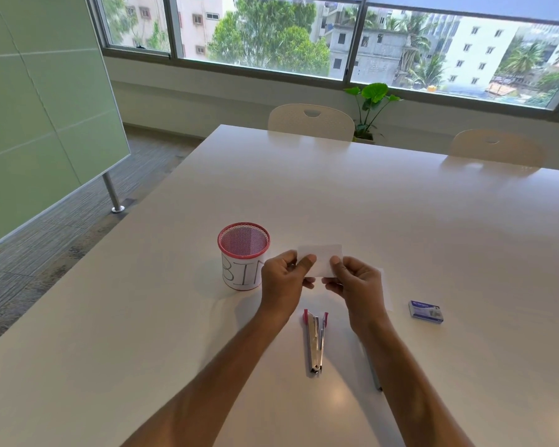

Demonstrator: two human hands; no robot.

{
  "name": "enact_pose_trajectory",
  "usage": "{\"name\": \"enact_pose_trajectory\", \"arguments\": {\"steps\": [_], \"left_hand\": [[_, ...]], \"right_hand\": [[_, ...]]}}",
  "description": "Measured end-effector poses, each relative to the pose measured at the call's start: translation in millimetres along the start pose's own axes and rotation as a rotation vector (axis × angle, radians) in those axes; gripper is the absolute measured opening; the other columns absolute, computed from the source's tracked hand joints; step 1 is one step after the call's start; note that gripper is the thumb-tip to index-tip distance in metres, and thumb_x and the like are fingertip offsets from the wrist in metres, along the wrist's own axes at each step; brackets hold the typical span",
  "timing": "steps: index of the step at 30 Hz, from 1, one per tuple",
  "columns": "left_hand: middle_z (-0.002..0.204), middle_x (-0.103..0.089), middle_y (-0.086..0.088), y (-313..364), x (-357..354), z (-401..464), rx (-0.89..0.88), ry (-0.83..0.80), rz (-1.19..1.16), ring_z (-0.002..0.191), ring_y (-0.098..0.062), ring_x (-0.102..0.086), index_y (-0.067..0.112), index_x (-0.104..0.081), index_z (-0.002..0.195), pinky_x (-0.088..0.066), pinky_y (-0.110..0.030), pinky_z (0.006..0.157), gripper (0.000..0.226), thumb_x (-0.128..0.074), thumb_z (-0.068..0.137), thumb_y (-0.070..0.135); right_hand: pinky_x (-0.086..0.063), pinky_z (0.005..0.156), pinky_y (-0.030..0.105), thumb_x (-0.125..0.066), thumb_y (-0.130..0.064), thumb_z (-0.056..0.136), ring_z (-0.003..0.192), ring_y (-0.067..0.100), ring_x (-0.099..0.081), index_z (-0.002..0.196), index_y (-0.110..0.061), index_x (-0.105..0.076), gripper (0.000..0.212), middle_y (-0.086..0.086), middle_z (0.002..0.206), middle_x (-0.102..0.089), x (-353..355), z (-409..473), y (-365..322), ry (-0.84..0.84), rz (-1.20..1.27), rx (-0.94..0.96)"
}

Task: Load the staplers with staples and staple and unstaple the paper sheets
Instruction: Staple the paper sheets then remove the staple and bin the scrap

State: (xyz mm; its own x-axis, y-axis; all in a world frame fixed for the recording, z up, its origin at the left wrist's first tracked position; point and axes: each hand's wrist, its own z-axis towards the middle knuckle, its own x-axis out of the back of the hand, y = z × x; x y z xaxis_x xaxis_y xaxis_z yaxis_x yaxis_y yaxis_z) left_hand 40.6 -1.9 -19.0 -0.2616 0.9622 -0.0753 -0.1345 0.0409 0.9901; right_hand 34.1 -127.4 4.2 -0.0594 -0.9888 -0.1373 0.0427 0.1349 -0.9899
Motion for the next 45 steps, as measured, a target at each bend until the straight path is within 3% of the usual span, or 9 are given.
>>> {"name": "enact_pose_trajectory", "arguments": {"steps": [6,12,16,22,28,35,39,45], "left_hand": [[0.095,-0.070,-0.006,3.8,1.1,-1.8,-0.018,-0.018,0.005,0.074,-0.019,-0.070,0.004,-0.068,0.101,-0.058,-0.021,0.056,0.021,-0.064,0.088,0.021],[0.093,-0.068,-0.004,2.9,-0.6,-4.8,-0.055,-0.037,0.072,0.074,-0.015,-0.069,0.004,-0.068,0.097,-0.058,-0.021,0.057,0.020,-0.063,0.089,0.021],[0.094,-0.068,-0.004,3.0,-0.2,-4.5,-0.062,-0.039,0.074,0.073,-0.017,-0.069,0.003,-0.068,0.099,-0.058,-0.020,0.057,0.022,-0.063,0.089,0.021],[0.094,-0.068,-0.001,2.0,-0.4,-4.0,-0.054,-0.013,0.076,0.071,-0.014,-0.068,0.006,-0.068,0.098,-0.057,-0.019,0.056,0.020,-0.064,0.088,0.023],[0.094,-0.067,0.001,1.6,0.8,-4.4,-0.033,-0.018,0.050,0.071,-0.015,-0.069,0.012,-0.066,0.095,-0.058,-0.021,0.056,0.013,-0.064,0.088,0.022],[0.102,-0.067,-0.003,1.1,3.5,-3.1,0.080,-0.114,-0.058,0.081,-0.021,-0.070,0.007,-0.066,0.109,-0.060,-0.024,0.065,0.026,-0.064,0.088,0.023],[0.105,-0.066,-0.005,-0.5,3.7,-1.8,0.078,-0.091,-0.051,0.083,-0.026,-0.069,0.004,-0.064,0.114,-0.059,-0.022,0.062,0.034,-0.065,0.087,0.024],[0.099,-0.066,-0.001,-5.5,2.6,-2.1,0.057,-0.074,-0.043,0.074,-0.018,-0.069,0.003,-0.065,0.112,-0.058,-0.020,0.059,0.034,-0.067,0.085,0.023]], "right_hand": [[-0.054,0.061,0.023,-0.068,-0.018,0.086,0.066,0.017,-0.066,0.091,-0.008,-0.073,0.012,0.007,0.076,-0.073,3.3,-1.1,0.9,-0.092,0.000,-0.012],[-0.052,0.059,0.022,-0.069,-0.017,0.085,0.068,0.017,-0.067,0.099,-0.004,-0.070,0.019,0.009,0.079,-0.074,-0.4,-3.8,2.9,-0.120,-0.054,0.007],[-0.055,0.060,0.023,-0.061,-0.014,0.090,0.066,0.015,-0.067,0.095,-0.012,-0.068,0.008,0.003,0.075,-0.074,0.1,-4.9,1.0,-0.126,-0.043,0.010],[-0.056,0.065,0.023,-0.053,-0.013,0.095,0.068,0.015,-0.068,0.093,-0.019,-0.066,0.014,-0.003,0.075,-0.074,-1.2,-5.8,-1.5,-0.123,-0.055,0.011],[-0.056,0.065,0.024,-0.062,-0.010,0.090,0.069,0.015,-0.067,0.090,-0.017,-0.069,0.011,-0.001,0.077,-0.074,-0.2,-5.5,-1.1,-0.101,-0.061,0.028],[-0.055,0.061,0.021,-0.060,-0.016,0.091,0.070,0.020,-0.069,0.091,-0.012,-0.070,0.011,0.009,0.080,-0.073,-5.3,-7.9,2.8,-0.116,-0.098,0.068],[-0.055,0.061,0.022,-0.053,-0.014,0.096,0.063,0.013,-0.066,0.087,-0.019,-0.070,0.020,0.000,0.074,-0.074,-2.6,-5.9,0.8,-0.076,-0.110,0.033],[-0.056,0.061,0.025,-0.052,-0.011,0.096,0.064,0.014,-0.068,0.086,-0.022,-0.069,0.022,-0.004,0.074,-0.074,-2.5,-5.8,-0.8,-0.061,-0.132,0.018]]}}
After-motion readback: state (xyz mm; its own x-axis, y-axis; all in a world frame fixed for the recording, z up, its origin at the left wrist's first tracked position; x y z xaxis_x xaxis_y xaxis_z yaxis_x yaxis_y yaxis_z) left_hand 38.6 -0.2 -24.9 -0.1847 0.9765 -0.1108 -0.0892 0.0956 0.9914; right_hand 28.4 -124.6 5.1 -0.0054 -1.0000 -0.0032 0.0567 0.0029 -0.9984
